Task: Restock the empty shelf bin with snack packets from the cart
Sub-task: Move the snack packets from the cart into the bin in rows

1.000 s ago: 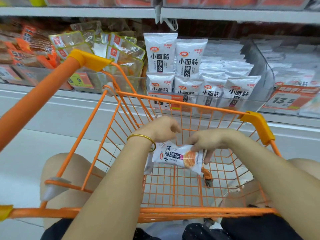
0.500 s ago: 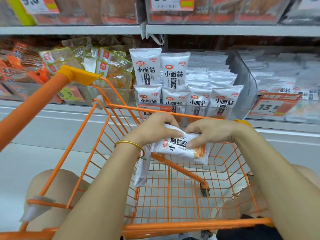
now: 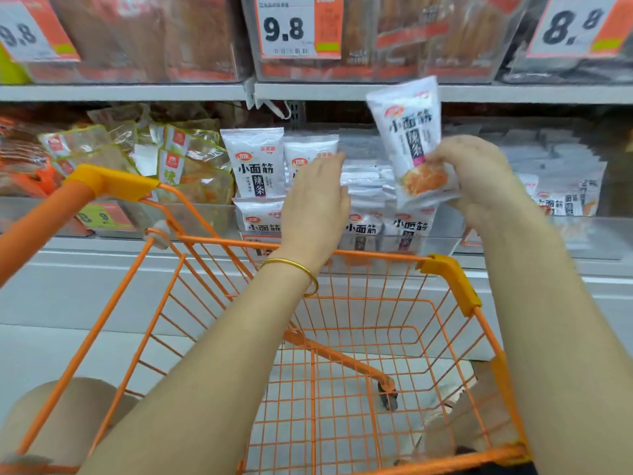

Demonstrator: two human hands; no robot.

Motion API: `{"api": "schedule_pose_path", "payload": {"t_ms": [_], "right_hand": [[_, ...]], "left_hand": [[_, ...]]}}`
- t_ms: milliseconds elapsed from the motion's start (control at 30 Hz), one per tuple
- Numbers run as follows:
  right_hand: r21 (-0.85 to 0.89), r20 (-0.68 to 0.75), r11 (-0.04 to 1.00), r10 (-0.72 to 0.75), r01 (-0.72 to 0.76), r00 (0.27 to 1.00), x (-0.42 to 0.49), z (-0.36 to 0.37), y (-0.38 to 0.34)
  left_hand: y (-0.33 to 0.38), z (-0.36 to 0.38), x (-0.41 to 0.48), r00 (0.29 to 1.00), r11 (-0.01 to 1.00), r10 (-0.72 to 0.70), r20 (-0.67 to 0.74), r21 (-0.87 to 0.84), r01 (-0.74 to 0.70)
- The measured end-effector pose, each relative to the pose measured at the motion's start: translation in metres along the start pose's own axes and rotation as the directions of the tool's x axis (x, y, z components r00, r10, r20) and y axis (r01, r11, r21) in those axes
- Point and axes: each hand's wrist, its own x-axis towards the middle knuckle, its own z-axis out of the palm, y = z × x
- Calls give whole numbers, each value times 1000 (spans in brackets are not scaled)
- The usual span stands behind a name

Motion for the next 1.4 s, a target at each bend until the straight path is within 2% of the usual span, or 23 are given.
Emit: {"api": "schedule_pose_path", "payload": {"t_ms": [67,133,200,300,400,500,567,633,733,800,900,967,1033,1100,1167,1267,1400], "right_hand": [[95,-73,993,-64,71,995,6,7,-2],[86,-85,989,-114,121,990,13,16,0],[49,-80,989,-135,139,988,19,25,3],[-33,-62,991,-130,128,990,28,34,8],[-266,10,961,-78,78,997,38,38,17],[-551,76,831,-40,75,996,37,38,23],[-641,167,760,0,109,986,34,38,22],[-643,228,752,8,144,974,33,39,20],[-678,247,700,-68,223,966,34,41,18],[-719,218,657,-93,224,972,35,41,20],[-695,155,692,-118,193,981,34,40,22],[-704,163,682,-118,199,980,34,39,22],[-785,205,585,-65,204,977,33,42,22],[-853,190,490,-23,177,981,31,45,21],[-876,170,458,0,151,986,30,46,18],[-881,131,457,-10,121,991,25,45,12],[-829,42,537,-224,160,974,7,37,2]], "left_hand": [[-1,11,0,992,978,115,46,167,-121],[-4,20,-2,973,926,218,78,298,-231],[-6,25,-6,966,900,248,74,350,-259],[-7,23,-10,963,905,267,42,334,-265],[-9,22,-12,965,914,262,10,318,-251],[-11,23,-14,968,917,252,-1,320,-238],[-11,24,-14,970,916,242,-3,329,-227],[-12,25,-15,971,915,238,1,335,-224],[-13,25,-16,971,914,240,7,335,-228],[-14,24,-18,970,918,242,5,322,-231],[-15,22,-20,967,918,255,5,313,-244],[-16,22,-22,966,915,260,6,320,-248],[-18,22,-22,966,914,260,8,322,-248],[-19,22,-23,967,916,254,19,318,-247],[-20,21,-24,965,918,260,25,302,-255],[-22,17,-27,958,923,285,11,267,-278],[-24,0,-38,956,940,285,-71,218,-264]]}}
